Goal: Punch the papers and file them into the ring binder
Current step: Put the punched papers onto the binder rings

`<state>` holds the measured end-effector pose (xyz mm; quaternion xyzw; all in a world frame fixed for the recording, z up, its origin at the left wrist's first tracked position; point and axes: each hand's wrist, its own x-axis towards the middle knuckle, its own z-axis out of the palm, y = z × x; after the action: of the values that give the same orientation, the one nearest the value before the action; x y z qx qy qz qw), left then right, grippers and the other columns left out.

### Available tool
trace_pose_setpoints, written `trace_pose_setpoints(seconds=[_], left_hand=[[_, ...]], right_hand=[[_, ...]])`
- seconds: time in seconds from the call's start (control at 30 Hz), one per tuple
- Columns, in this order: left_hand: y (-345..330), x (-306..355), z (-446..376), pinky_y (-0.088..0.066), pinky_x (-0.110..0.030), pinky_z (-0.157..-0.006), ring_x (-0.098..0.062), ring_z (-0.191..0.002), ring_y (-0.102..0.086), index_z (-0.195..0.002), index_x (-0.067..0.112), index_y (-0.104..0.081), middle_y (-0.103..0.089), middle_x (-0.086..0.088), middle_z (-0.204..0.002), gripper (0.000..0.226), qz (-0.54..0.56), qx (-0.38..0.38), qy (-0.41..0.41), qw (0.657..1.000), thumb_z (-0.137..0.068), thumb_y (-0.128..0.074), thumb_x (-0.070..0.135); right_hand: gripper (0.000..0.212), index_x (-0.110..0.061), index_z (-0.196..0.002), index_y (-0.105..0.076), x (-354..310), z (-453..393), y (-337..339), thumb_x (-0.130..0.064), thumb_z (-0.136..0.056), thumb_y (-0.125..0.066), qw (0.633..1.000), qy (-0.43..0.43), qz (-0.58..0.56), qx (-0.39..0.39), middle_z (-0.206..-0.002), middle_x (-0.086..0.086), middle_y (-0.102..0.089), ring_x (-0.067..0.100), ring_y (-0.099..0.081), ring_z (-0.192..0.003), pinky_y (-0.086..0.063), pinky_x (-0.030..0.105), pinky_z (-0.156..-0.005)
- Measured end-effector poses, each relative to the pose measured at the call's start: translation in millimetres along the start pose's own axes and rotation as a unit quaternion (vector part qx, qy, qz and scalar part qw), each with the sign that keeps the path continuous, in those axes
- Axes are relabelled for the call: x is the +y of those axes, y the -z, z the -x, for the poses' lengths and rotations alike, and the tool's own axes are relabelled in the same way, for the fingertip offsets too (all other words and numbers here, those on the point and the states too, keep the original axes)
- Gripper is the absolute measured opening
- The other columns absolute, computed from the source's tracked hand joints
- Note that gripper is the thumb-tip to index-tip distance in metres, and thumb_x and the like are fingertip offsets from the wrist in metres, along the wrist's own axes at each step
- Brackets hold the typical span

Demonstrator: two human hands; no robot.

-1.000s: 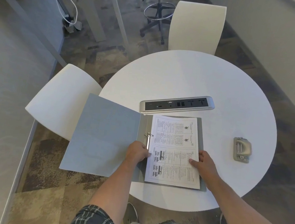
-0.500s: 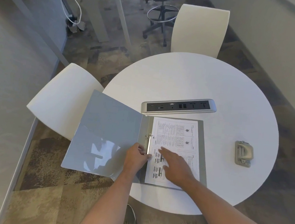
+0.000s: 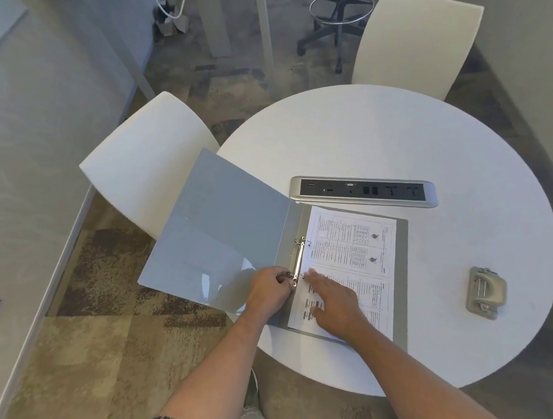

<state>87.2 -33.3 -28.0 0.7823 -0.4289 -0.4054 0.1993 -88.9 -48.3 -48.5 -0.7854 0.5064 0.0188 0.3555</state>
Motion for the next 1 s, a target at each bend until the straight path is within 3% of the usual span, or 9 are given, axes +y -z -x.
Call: trace_pose_setpoints(seconds=[0.1,0.23,0.33,0.43,0.6,0.7,0.83,1.0], left_hand=[[-2,0,-2,-0.054,-0.025,-0.081,-0.014,-0.097,-0.066,-0.123,0.015,-0.070,-0.073,0.000,-0.106,0.029,-0.007,-0.001,0.000,1.000,-0.095,-0.063,0.018],[-4,2,-6,-0.048,-0.019,-0.072,-0.014,-0.092,-0.064,-0.120,0.014,-0.070,-0.071,0.000,-0.104,0.026,-0.028,0.002,-0.008,1.000,-0.095,-0.063,0.014],[-5,6,-6,-0.047,-0.021,-0.076,-0.015,-0.093,-0.063,-0.119,0.014,-0.070,-0.071,-0.002,-0.106,0.025,-0.046,0.006,-0.011,0.999,-0.095,-0.064,0.013],[-7,7,-9,-0.045,-0.018,-0.070,-0.016,-0.093,-0.064,-0.114,0.014,-0.071,-0.071,-0.002,-0.104,0.021,-0.044,0.009,-0.014,0.999,-0.094,-0.064,0.012],[-11,13,-11,-0.052,-0.024,-0.074,-0.014,-0.091,-0.066,-0.106,0.022,-0.075,-0.070,0.001,-0.102,0.016,-0.035,0.027,-0.022,0.999,-0.092,-0.068,0.018],[-14,18,-13,-0.052,-0.022,-0.071,-0.014,-0.090,-0.067,-0.103,0.018,-0.076,-0.071,0.003,-0.098,0.013,-0.015,0.016,-0.015,1.000,-0.093,-0.067,0.018],[-15,22,-18,-0.058,-0.032,-0.082,-0.016,-0.092,-0.068,-0.099,0.014,-0.075,-0.073,0.002,-0.096,0.011,0.043,0.007,0.035,0.998,-0.094,-0.064,0.013],[-15,21,-25,-0.056,-0.030,-0.073,-0.016,-0.084,-0.068,-0.085,0.016,-0.073,-0.074,0.000,-0.088,0.010,0.065,0.013,0.046,0.997,-0.093,-0.068,0.018]], right_hand=[[0.077,-0.035,-0.160,-0.023,0,1,0,-0.024,-0.095,-0.063,1.000,-0.001,-0.006,0.003,-0.168,-0.013,-0.020,0.013,-0.022,-0.154,-0.018,0.045,-0.123],[0.078,-0.036,-0.160,-0.021,-1,-1,2,-0.026,-0.095,-0.062,1.000,-0.003,-0.015,0.001,-0.168,-0.014,-0.020,0.012,-0.022,-0.154,-0.018,0.045,-0.122],[0.076,-0.037,-0.158,-0.027,0,-2,3,-0.025,-0.094,-0.064,0.999,-0.011,-0.038,-0.003,-0.167,-0.015,-0.022,0.012,-0.023,-0.153,-0.018,0.046,-0.122],[0.076,-0.038,-0.157,-0.032,-1,-2,4,-0.022,-0.092,-0.067,0.997,-0.023,-0.074,0.000,-0.166,-0.017,-0.024,0.010,-0.024,-0.153,-0.017,0.045,-0.122],[0.077,-0.036,-0.157,-0.034,-1,-1,6,-0.019,-0.091,-0.070,0.993,-0.035,-0.111,0.006,-0.164,-0.014,-0.032,0.013,-0.031,-0.150,-0.020,0.045,-0.124],[0.070,-0.033,-0.154,-0.040,3,2,9,-0.015,-0.093,-0.069,0.984,-0.064,-0.151,0.064,-0.162,-0.010,-0.037,0.016,-0.038,-0.148,-0.026,0.043,-0.124],[0.066,-0.025,-0.149,-0.046,20,8,10,-0.029,-0.089,-0.073,0.974,-0.136,-0.070,0.169,-0.157,-0.002,-0.044,0.021,-0.040,-0.144,-0.029,0.043,-0.121],[0.070,-0.021,-0.147,-0.043,37,18,11,-0.027,-0.085,-0.076,0.970,-0.158,-0.078,0.169,-0.153,-0.001,-0.044,0.023,-0.040,-0.141,-0.032,0.044,-0.117]])
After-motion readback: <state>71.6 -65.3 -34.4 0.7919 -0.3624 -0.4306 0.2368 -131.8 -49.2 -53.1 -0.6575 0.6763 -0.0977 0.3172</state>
